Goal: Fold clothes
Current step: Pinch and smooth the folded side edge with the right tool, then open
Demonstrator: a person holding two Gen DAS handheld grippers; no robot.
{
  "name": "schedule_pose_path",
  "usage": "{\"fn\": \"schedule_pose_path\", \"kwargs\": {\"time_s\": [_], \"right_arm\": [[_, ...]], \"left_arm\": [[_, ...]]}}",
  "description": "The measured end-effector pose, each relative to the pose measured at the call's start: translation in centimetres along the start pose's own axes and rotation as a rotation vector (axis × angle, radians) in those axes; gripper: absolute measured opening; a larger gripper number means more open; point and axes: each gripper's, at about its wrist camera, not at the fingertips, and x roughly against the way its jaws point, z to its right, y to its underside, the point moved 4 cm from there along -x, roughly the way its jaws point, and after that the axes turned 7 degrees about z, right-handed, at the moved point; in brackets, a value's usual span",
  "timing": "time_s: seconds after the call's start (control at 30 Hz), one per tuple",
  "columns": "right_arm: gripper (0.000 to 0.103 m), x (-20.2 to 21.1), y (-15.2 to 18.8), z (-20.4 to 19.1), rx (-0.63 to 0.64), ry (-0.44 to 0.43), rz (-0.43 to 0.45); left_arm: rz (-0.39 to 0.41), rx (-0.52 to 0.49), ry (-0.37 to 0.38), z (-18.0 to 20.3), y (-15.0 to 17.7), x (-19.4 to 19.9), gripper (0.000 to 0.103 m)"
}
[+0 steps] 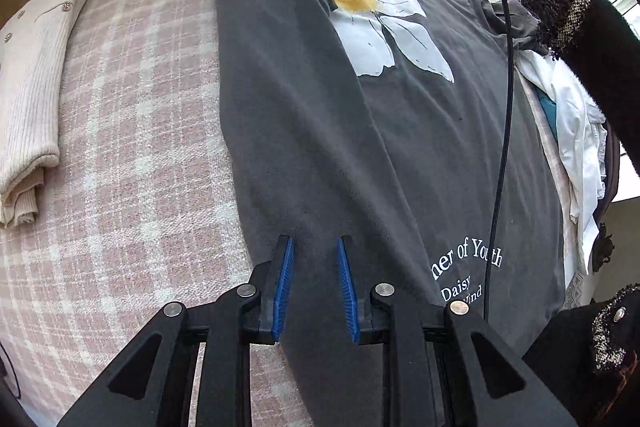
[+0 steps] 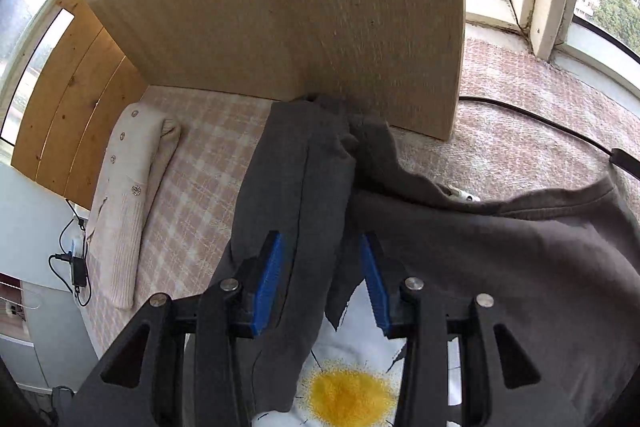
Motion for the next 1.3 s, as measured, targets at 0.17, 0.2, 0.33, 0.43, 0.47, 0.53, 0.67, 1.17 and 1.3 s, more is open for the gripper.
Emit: {"fn": "schedule_pose_path", "kwargs": {"time_s": [0.17,0.2,0.33,0.43,0.47,0.53,0.67,1.17,1.3], "right_arm": [[0.004,0.5,0.1,-0.1,-0.03,-0.13,0.038],[0.003,1.2,0.1,0.3,-0.034,-0.114,0.072],[0.006,0.6,0.6,1.5,0.018,-0.003,-0.011],[0.018,1.8,0.0,1.6,0.054,0.068,0.008],[0.018,3.0,-0.6,1.0,0.077,0.073,0.058],[0.018,4.4,-1.8,-0.9,0.16,0.057,0.109],[0.04,2.6,-4.3,-4.4,0.378,0.152,0.09],[0.004,-4.9,-6.1,-6.3,0.562,0.189,-0.06],[0.004,-2.9,-6.6,-6.1,0.549,0.218,0.042]], "left_arm": [[-0.012,-0.025,-0.014,0.4,0.2,-0.3,0.023],[-0.012,-0.025,-0.012,0.4,0.2,-0.4,0.023],[-0.012,-0.038,-0.005,0.6,0.5,-0.4,0.028],[-0.019,-0.052,-0.007,0.8,0.6,-0.5,0.03],[-0.021,-0.056,-0.007,0.9,0.6,-0.6,0.031],[-0.023,-0.066,-0.006,1.1,0.7,-0.6,0.033],[-0.021,-0.084,-0.003,1.5,1.0,-0.7,0.039],[-0.007,-0.08,0.011,1.3,2.2,-0.7,0.041],[0.004,-0.081,0.023,1.3,2.6,-0.7,0.045]]}}
